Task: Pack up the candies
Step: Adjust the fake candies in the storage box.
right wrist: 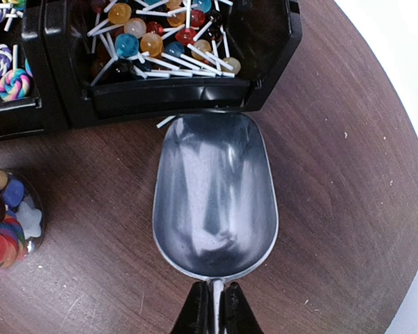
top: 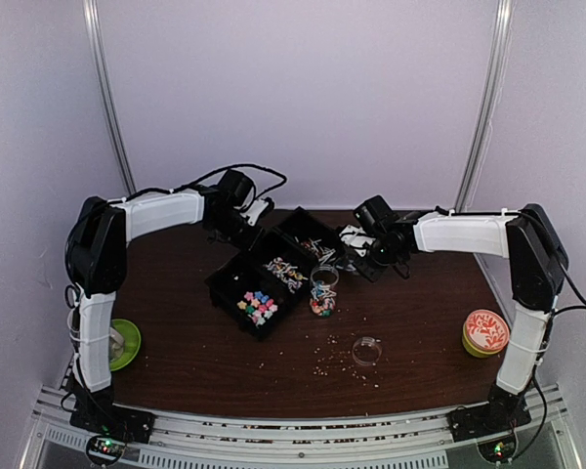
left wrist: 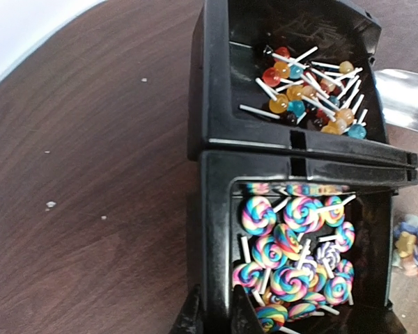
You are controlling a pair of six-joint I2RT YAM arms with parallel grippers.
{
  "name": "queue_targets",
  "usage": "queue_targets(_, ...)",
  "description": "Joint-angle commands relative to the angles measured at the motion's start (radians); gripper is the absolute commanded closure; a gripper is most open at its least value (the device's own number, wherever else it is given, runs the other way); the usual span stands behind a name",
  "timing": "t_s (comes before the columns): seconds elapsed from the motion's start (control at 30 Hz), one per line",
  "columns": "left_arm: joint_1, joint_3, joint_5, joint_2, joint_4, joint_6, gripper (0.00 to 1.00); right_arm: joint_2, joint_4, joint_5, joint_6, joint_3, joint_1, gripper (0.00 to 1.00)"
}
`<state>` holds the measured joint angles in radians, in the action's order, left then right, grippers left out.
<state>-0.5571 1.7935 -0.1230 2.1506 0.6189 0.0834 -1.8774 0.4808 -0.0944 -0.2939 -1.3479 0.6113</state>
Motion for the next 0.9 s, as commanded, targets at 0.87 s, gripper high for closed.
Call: queue_targets(0.87, 0.077, 0.033, 0.116, -0.07, 0.067, 0.044, 1.0, -0.02, 0.129, 0.043, -0.023, 0.028, 0.013, 1.0)
